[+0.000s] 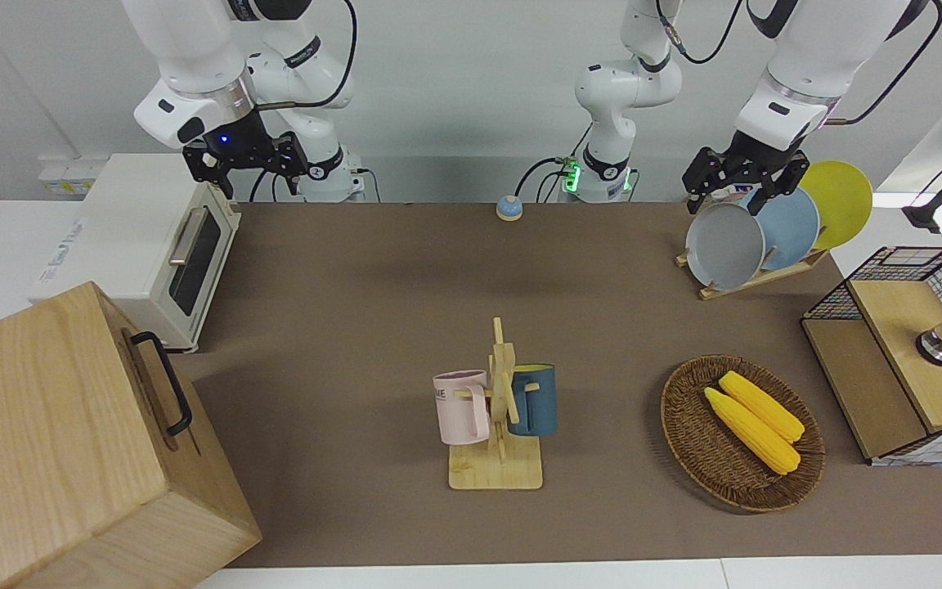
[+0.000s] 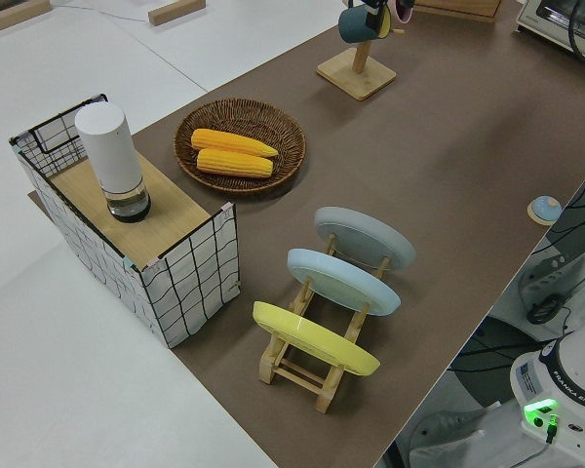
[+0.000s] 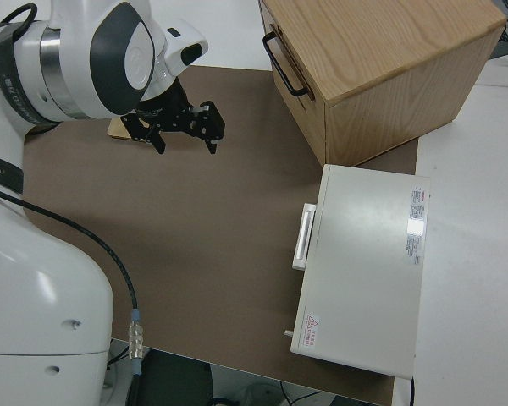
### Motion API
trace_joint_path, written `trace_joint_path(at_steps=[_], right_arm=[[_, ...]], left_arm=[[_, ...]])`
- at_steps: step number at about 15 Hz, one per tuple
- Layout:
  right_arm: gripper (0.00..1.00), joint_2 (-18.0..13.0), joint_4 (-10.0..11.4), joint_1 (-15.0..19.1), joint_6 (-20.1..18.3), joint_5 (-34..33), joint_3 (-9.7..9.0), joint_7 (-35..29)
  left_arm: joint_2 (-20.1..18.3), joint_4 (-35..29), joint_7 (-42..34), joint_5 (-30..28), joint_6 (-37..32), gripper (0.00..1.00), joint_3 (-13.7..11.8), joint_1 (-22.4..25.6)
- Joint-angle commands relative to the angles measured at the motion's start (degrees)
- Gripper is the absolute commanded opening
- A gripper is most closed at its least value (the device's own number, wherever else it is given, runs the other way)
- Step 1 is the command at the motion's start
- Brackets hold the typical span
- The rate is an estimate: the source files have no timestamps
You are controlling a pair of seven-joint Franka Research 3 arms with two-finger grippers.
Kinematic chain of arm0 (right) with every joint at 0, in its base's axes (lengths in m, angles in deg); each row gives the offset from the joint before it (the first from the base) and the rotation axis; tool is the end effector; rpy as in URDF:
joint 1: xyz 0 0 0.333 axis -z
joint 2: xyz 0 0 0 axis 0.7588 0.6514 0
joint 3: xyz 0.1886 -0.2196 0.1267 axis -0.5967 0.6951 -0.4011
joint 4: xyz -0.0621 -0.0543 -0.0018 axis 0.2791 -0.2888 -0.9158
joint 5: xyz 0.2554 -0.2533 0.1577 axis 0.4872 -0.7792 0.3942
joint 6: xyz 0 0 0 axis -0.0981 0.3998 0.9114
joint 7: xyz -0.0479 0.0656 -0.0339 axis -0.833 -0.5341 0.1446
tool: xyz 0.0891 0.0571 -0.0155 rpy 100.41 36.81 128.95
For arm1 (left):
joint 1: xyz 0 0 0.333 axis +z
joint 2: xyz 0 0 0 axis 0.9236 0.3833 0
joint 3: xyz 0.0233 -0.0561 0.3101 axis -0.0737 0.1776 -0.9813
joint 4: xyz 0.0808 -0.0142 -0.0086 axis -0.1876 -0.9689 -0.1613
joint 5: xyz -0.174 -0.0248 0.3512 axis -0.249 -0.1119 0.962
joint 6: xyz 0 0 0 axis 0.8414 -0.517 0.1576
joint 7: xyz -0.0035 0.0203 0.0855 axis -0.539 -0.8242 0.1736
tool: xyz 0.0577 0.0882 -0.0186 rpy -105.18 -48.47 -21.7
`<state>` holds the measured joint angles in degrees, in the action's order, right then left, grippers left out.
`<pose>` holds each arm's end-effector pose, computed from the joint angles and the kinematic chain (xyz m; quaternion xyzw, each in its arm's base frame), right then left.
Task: Pick gray plate from low plate rack and place it on table with left arm
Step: 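Move the left gripper down toward the low wooden plate rack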
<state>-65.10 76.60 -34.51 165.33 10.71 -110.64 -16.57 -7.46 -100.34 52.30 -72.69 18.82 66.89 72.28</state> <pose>0.5375 0.0617 0.6421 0.9975 0.0414 -0.0557 0.0133 0.5643 -0.0489 0.6535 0.9996 -0.0225 0.0052 0.0163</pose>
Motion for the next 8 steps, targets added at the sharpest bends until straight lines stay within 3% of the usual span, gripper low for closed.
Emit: trace_joint_path(at_steps=[1, 4, 8], right_arm=[[0.983, -0.1, -0.3, 1.3, -0.6, -0.4, -1.21, -0.7], [0.983, -0.1, -0.4, 1.3, -0.6, -0.4, -1.21, -0.7], [0.983, -0.1, -0.4, 1.3, -0.6, -0.4, -1.21, -0.7]], left_arm=[[-1.0, -1.3, 0.0, -0.5, -0.3, 1.0, -0.5, -0.2], [-1.1, -1.4, -0.5, -0.5, -0.6, 1.0, -0.7, 0.4], [-1.1, -1.8, -0.6, -0.4, -1.1, 1.0, -3.4, 1.1]])
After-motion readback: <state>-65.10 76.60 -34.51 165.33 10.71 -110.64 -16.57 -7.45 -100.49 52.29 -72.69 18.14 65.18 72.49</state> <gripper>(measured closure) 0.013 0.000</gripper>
